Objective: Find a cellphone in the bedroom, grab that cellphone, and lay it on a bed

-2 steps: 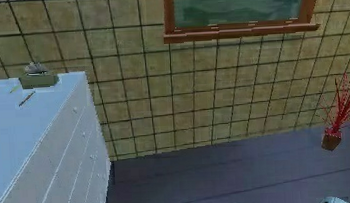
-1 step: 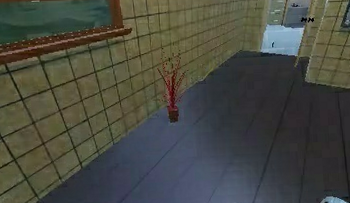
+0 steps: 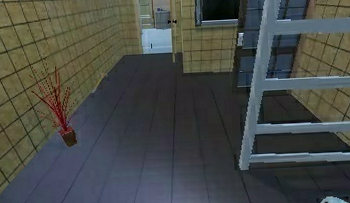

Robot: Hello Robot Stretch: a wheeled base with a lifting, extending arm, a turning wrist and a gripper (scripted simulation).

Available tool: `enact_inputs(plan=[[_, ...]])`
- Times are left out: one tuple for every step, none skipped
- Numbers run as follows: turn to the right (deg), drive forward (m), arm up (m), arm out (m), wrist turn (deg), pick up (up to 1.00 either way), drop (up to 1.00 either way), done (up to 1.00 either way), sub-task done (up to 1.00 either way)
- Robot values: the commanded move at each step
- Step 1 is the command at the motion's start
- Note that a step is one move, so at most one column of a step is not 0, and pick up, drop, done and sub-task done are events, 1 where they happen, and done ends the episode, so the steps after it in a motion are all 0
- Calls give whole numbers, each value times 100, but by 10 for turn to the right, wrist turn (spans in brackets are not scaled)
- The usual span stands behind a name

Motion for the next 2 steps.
enact_inputs(plan=[[0, 100, 0, 0, 0, 0, 0, 0, 0], [30, 0, 0, 0, 0, 0, 0, 0, 0]])
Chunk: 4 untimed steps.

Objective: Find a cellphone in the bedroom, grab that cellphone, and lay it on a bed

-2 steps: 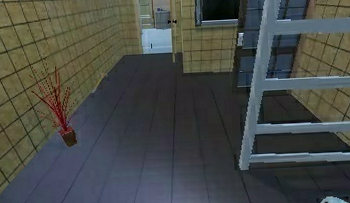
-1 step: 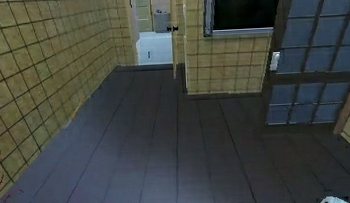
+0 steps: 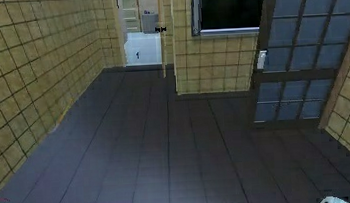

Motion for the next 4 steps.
enact_inputs(plan=[[0, 60, 0, 0, 0, 0, 0, 0, 0], [90, 0, 0, 0, 0, 0, 0, 0, 0], [0, 100, 0, 0, 0, 0, 0, 0, 0], [0, 50, 0, 0, 0, 0, 0, 0, 0]])
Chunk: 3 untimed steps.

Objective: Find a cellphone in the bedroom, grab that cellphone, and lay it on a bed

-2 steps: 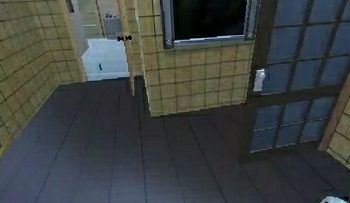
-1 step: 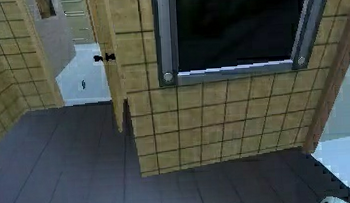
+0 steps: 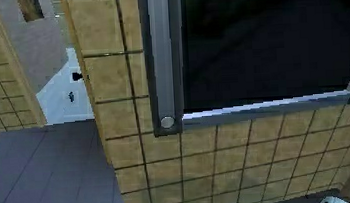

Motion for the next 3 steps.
enact_inputs(plan=[[450, 0, 0, 0, 0, 0, 0, 0, 0], [30, 0, 0, 0, 0, 0, 0, 0, 0], [0, 50, 0, 0, 0, 0, 0, 0, 0]])
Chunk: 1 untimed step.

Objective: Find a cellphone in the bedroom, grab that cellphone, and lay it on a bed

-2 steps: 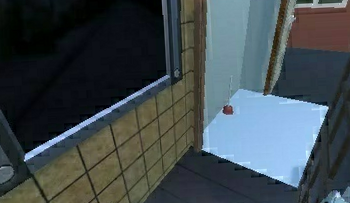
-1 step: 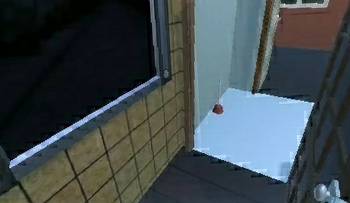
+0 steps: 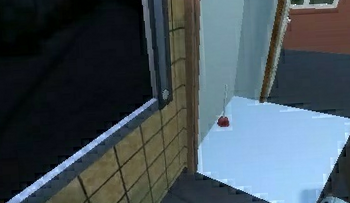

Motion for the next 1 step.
enact_inputs(plan=[[60, 0, 0, 0, 0, 0, 0, 0, 0]])
